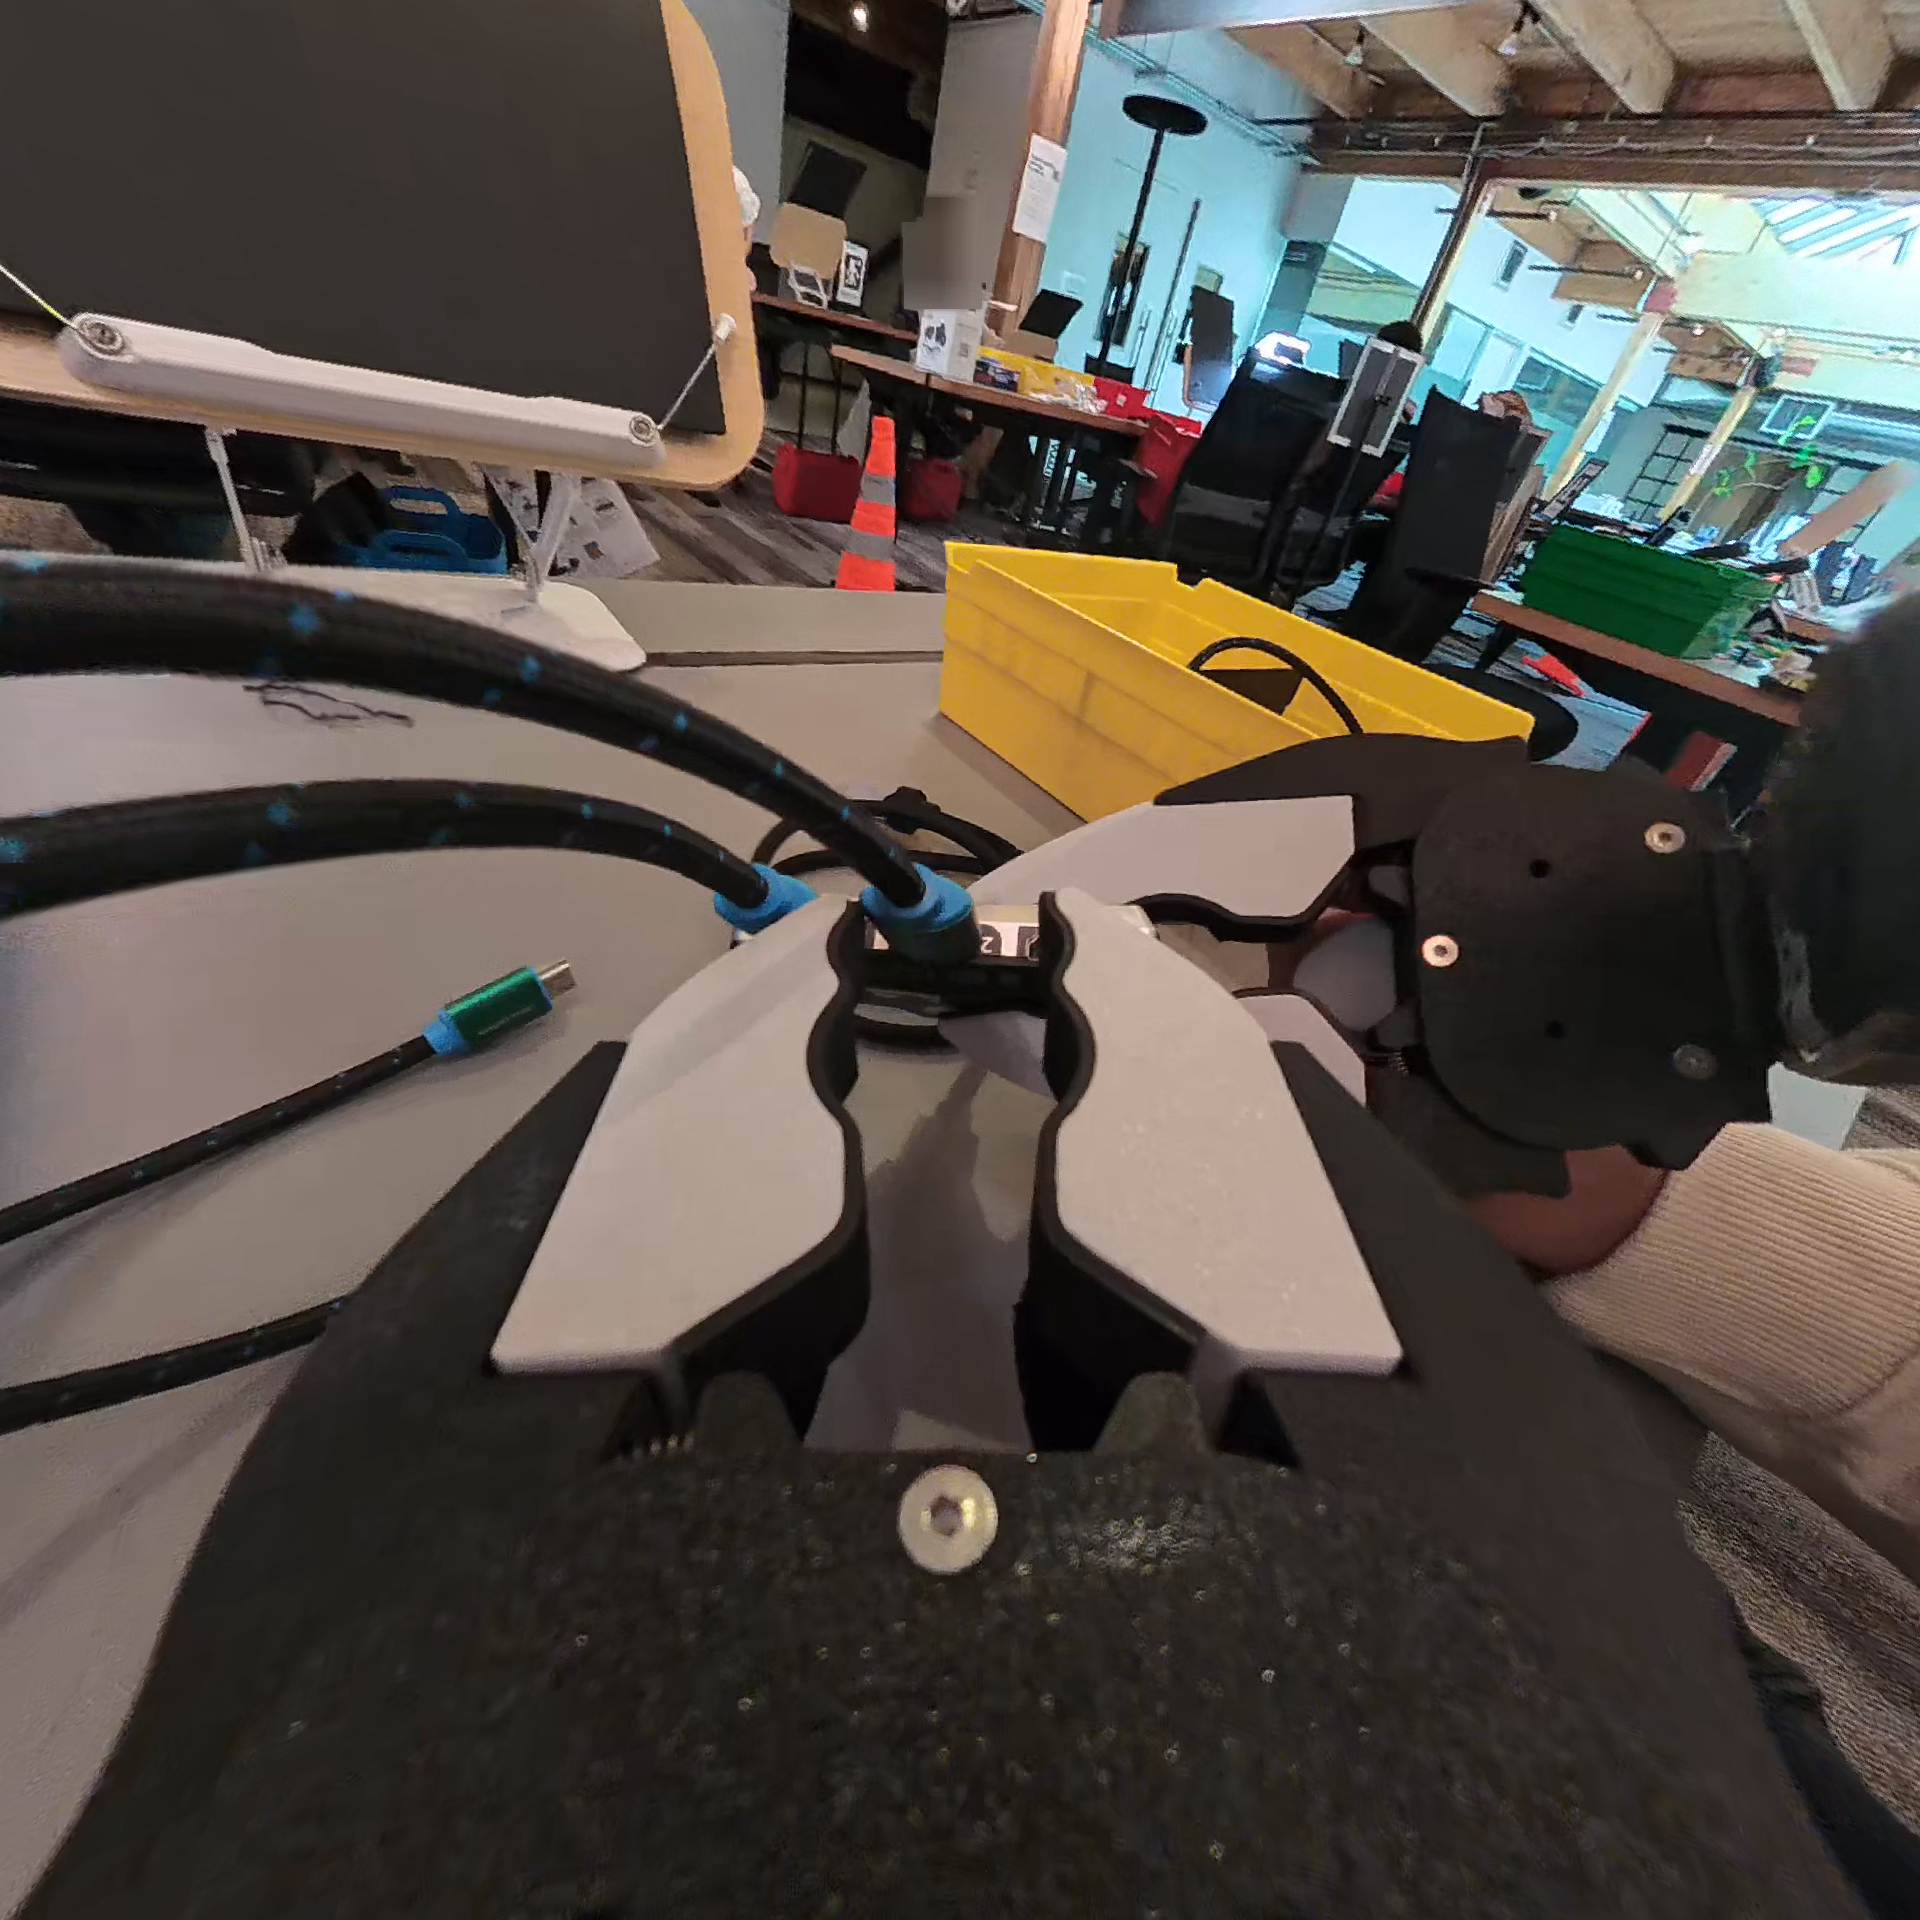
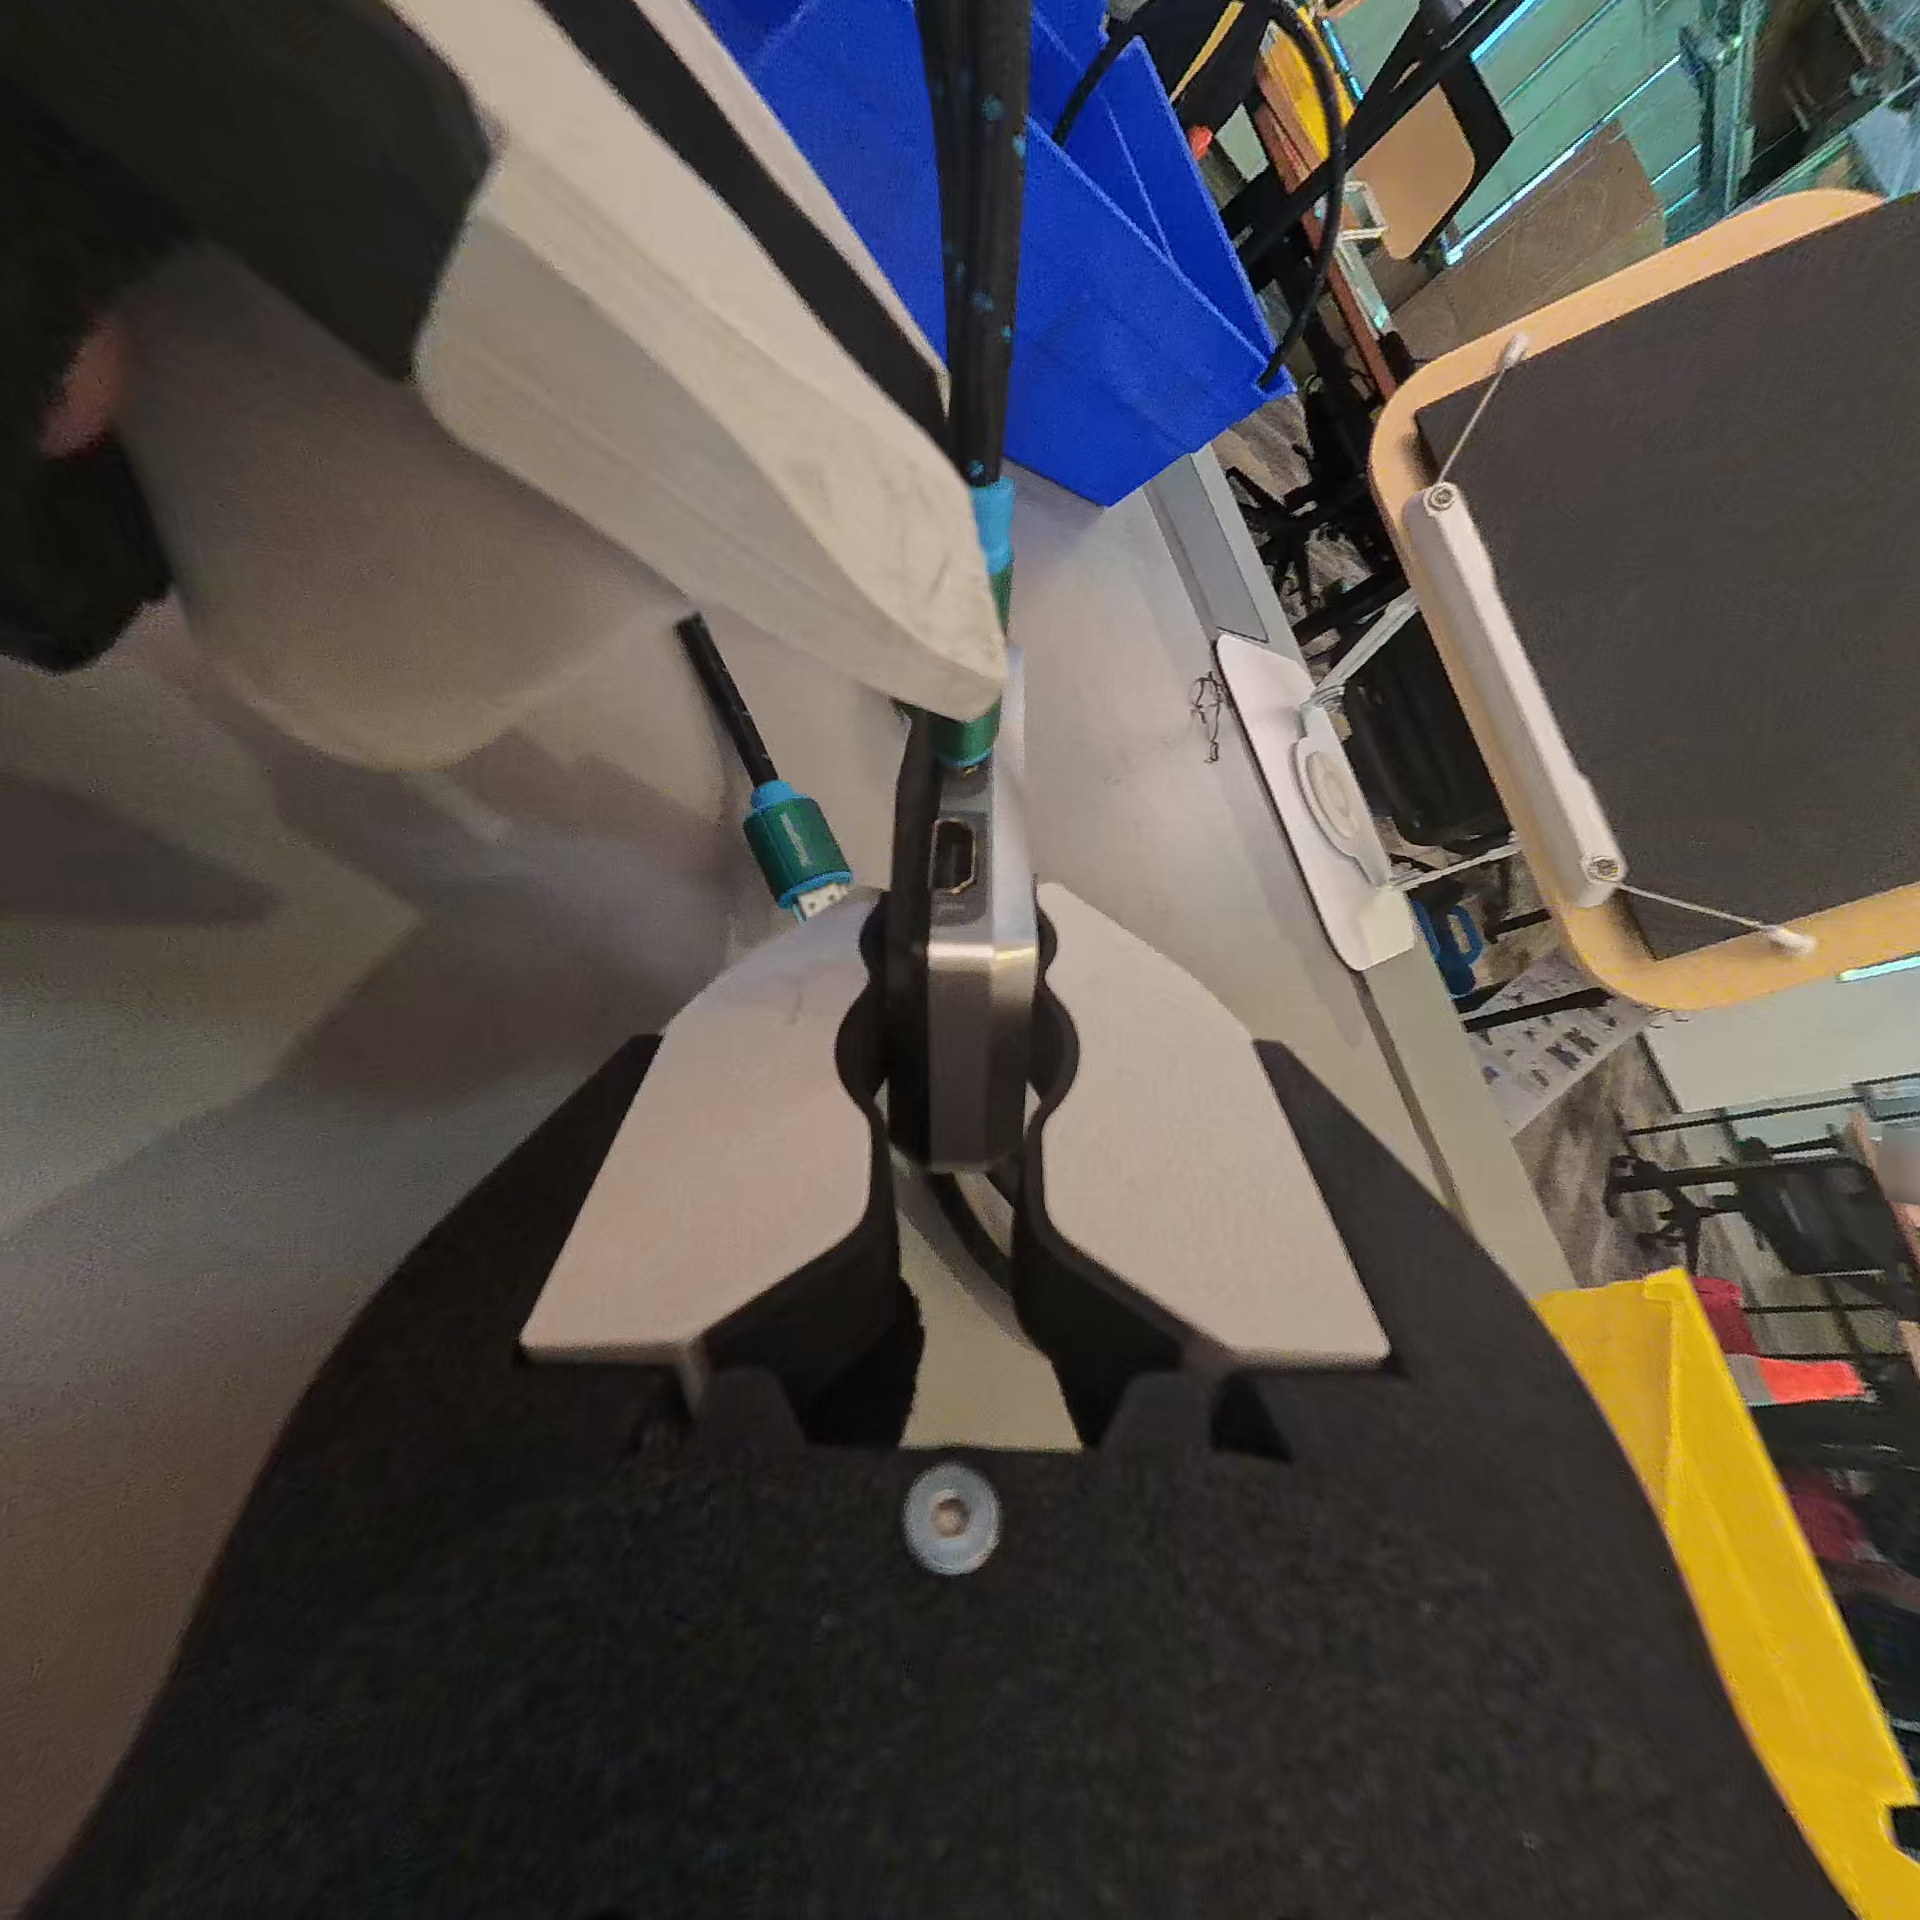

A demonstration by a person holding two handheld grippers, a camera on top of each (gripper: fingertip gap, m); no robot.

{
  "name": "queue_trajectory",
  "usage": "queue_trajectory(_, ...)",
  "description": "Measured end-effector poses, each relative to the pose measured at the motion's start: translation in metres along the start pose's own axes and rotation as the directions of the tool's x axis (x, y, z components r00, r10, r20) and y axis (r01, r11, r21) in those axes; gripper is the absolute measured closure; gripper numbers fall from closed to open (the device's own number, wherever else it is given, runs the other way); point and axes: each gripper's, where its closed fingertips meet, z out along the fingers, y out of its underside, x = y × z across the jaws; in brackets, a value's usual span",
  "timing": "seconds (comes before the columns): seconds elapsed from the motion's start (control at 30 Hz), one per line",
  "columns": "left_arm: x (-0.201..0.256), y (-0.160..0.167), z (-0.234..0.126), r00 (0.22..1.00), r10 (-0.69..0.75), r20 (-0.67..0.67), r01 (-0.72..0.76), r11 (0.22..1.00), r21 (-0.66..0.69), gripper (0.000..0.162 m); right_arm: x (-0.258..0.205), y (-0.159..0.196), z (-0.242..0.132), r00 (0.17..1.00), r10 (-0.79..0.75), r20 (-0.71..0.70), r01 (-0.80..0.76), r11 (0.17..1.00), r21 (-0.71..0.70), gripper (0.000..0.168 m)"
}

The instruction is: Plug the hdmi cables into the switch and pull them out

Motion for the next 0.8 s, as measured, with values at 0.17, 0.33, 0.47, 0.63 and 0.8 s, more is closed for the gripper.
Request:
queue_trajectory(0.17,-0.001,0.019,0.003,0.999,-0.047,-0.007,0.046,0.992,-0.117,0.119,0.008,0.0,-0.002,0.998,-0.032,-0.059,0.031,0.999,-0.012,0.147)
queue_trajectory(0.33,0.01,0.008,-0.001,0.993,-0.092,-0.08,0.089,0.995,-0.038,0.119,0.0,0.002,-0.001,0.998,-0.066,-0.019,0.066,0.998,0.0,0.147)
queue_trajectory(0.47,0.01,0.011,-0.001,0.987,-0.144,-0.065,0.142,0.989,-0.038,0.122,-0.005,-0.004,-0.003,0.998,-0.063,0.012,0.063,0.997,0.035,0.147)
queue_trajectory(0.63,0.005,0.01,-0.006,0.981,-0.191,-0.044,0.19,0.982,-0.018,0.142,-0.008,-0.008,-0.007,0.995,-0.094,0.031,0.092,0.994,0.058,0.147)
queue_trajectory(0.8,0.002,0.018,-0.005,0.985,-0.164,-0.05,0.16,0.984,-0.076,0.143,-0.008,-0.003,-0.005,0.99,-0.14,0.008,0.14,0.99,0.0,0.147)
